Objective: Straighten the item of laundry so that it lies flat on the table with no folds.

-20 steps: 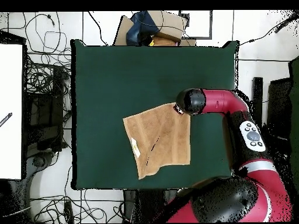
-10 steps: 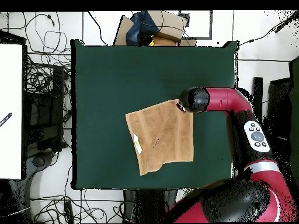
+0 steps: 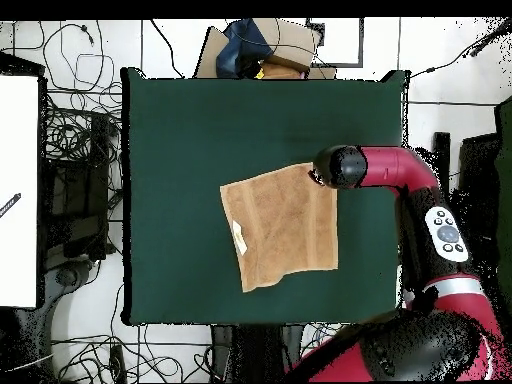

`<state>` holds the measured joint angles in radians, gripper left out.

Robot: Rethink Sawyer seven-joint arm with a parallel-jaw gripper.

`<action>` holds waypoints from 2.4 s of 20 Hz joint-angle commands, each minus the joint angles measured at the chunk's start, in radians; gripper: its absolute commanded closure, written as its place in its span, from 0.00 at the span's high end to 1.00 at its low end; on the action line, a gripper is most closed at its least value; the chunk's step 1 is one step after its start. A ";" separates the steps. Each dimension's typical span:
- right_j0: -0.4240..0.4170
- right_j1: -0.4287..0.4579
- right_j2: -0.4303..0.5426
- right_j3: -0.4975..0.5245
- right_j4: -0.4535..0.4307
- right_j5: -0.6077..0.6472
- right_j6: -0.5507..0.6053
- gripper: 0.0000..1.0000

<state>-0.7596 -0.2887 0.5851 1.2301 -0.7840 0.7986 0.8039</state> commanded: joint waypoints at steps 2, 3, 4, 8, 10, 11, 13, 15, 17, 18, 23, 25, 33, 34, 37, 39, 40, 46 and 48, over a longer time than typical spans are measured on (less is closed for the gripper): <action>-0.059 0.247 -0.048 -0.124 -0.296 -0.260 -0.321 0.00; -0.060 0.247 -0.046 -0.124 -0.296 -0.260 -0.324 0.00; -0.062 0.247 -0.044 -0.127 -0.295 -0.258 -0.332 0.00; -0.060 0.247 -0.044 -0.124 -0.296 -0.261 -0.339 0.00; -0.060 0.247 -0.043 -0.125 -0.295 -0.263 -0.346 0.00; -0.059 0.247 -0.043 -0.125 -0.293 -0.264 -0.351 0.00; -0.060 0.246 -0.043 -0.123 -0.292 -0.266 -0.357 0.00; -0.062 0.246 -0.043 -0.124 -0.290 -0.266 -0.366 0.00; -0.060 0.245 -0.044 -0.122 -0.289 -0.268 -0.366 0.00; -0.061 0.246 -0.043 -0.123 -0.289 -0.268 -0.368 0.00; -0.062 0.247 -0.041 -0.127 -0.292 -0.270 -0.371 0.00; -0.067 0.251 -0.035 -0.134 -0.297 -0.275 -0.387 0.00; -0.071 0.253 -0.022 -0.145 -0.339 -0.299 -0.416 0.00; -0.073 0.254 -0.019 -0.143 -0.341 -0.300 -0.416 0.00; -0.078 0.251 -0.015 -0.136 -0.342 -0.295 -0.415 0.00; -0.074 0.246 -0.021 -0.131 -0.336 -0.290 -0.402 0.00; -0.068 0.241 -0.027 -0.127 -0.336 -0.291 -0.387 0.00; -0.067 0.237 -0.028 -0.128 -0.334 -0.284 -0.387 0.00; -0.065 0.230 -0.032 -0.121 -0.327 -0.275 -0.376 0.00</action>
<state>-0.8041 -0.2736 0.6485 1.2137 -0.8393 0.7842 0.6098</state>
